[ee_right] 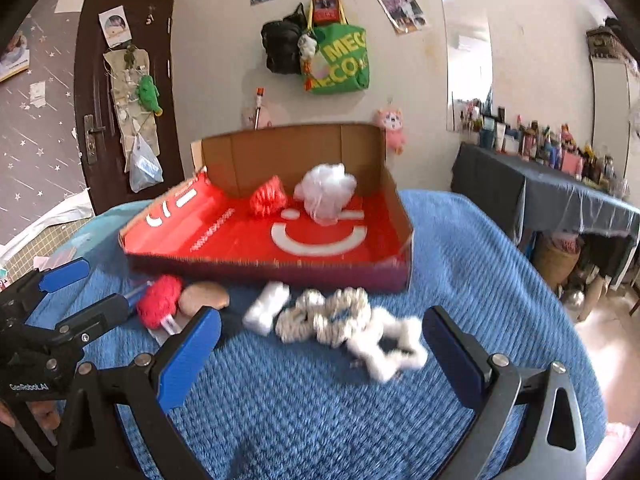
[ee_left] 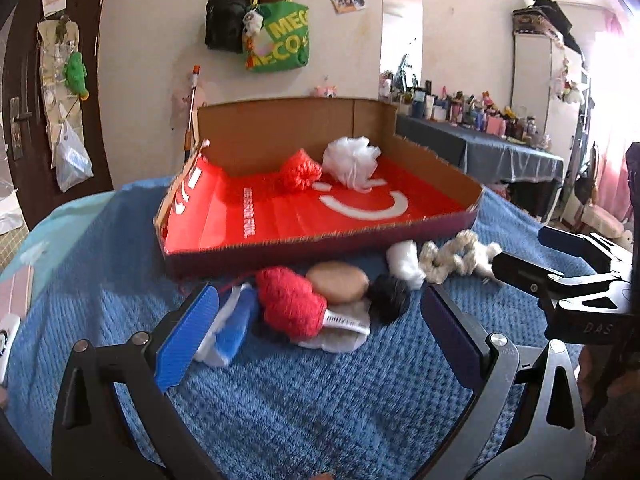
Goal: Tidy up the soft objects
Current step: 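Withdraw both open tools from the box back over the blanket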
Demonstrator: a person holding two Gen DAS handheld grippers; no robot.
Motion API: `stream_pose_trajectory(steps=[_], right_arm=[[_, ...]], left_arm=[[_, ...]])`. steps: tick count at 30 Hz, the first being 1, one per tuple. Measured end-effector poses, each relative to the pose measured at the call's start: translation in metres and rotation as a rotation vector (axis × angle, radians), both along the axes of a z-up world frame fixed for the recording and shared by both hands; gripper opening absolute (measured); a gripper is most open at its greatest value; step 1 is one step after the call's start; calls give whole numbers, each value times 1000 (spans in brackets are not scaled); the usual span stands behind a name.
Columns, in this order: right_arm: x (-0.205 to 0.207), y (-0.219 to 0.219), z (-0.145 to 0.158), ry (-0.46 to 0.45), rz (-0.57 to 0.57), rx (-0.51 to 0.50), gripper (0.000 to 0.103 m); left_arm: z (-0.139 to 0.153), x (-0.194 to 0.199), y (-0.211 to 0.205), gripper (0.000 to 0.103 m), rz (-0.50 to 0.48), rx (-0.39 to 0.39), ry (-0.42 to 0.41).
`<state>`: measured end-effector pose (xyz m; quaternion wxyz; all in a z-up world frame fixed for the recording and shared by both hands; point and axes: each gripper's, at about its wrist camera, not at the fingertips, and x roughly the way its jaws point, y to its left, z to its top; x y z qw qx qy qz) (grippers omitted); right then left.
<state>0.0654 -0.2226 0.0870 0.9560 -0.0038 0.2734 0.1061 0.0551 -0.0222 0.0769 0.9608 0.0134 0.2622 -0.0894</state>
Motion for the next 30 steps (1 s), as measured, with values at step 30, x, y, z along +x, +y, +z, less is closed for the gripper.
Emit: stream_pose_trajectory(steps=[30], right_arm=[[22, -13, -34, 149, -4, -13, 103]], left_arm=[[-12, 34, 55, 103, 54, 18, 141]])
